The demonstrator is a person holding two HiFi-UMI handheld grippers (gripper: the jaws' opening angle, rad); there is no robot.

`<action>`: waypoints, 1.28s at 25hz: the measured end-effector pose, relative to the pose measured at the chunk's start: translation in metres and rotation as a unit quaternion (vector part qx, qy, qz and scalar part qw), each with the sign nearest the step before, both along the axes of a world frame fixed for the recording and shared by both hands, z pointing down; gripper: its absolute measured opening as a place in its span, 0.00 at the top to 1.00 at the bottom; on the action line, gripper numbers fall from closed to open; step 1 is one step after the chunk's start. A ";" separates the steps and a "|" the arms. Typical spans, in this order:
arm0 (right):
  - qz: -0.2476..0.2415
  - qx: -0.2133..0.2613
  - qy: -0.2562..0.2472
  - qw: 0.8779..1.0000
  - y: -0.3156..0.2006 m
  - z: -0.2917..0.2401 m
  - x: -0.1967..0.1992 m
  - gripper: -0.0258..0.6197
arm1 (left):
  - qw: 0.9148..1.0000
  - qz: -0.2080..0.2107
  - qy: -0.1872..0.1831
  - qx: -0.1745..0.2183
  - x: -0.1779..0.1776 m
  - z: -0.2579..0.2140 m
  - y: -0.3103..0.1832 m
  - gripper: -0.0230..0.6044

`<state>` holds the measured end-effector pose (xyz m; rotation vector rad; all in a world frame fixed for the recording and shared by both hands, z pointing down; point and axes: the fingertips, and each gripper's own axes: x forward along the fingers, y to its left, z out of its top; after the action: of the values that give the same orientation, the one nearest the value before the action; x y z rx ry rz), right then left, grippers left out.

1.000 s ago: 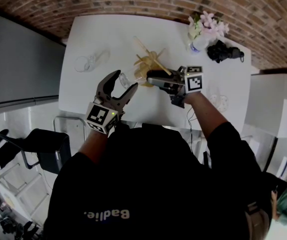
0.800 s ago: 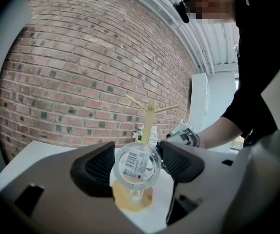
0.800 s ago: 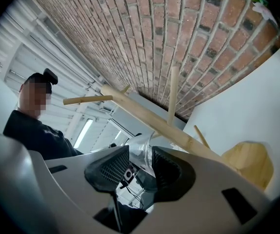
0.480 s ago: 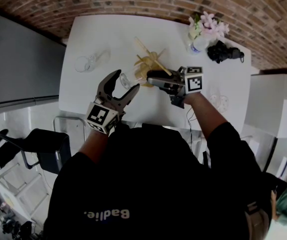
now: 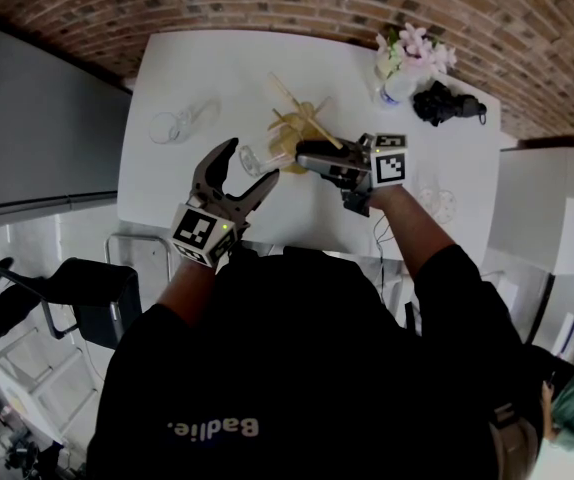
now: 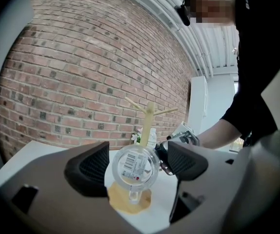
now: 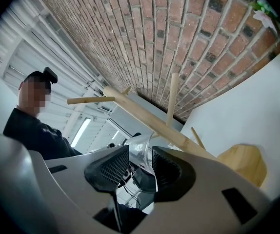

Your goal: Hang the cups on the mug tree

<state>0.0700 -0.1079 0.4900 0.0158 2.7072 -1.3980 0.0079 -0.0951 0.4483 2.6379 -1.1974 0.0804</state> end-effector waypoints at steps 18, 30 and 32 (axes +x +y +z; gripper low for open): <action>0.103 0.131 0.092 0.982 0.010 -0.033 0.042 0.74 | 1.000 -0.003 -0.020 0.016 -0.022 -0.050 0.033 0.48; 0.145 0.215 0.111 0.959 0.058 -0.095 0.028 0.83 | 0.997 0.060 0.034 0.017 -0.011 -0.090 0.067 0.71; 0.147 0.232 0.123 0.954 0.064 -0.101 0.023 0.84 | 0.997 0.075 0.035 0.011 -0.007 -0.092 0.071 0.75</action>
<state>0.0925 -0.0440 0.3893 -0.5360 3.0084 -0.7064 0.0006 -0.0243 0.3565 2.7228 -0.9837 0.0007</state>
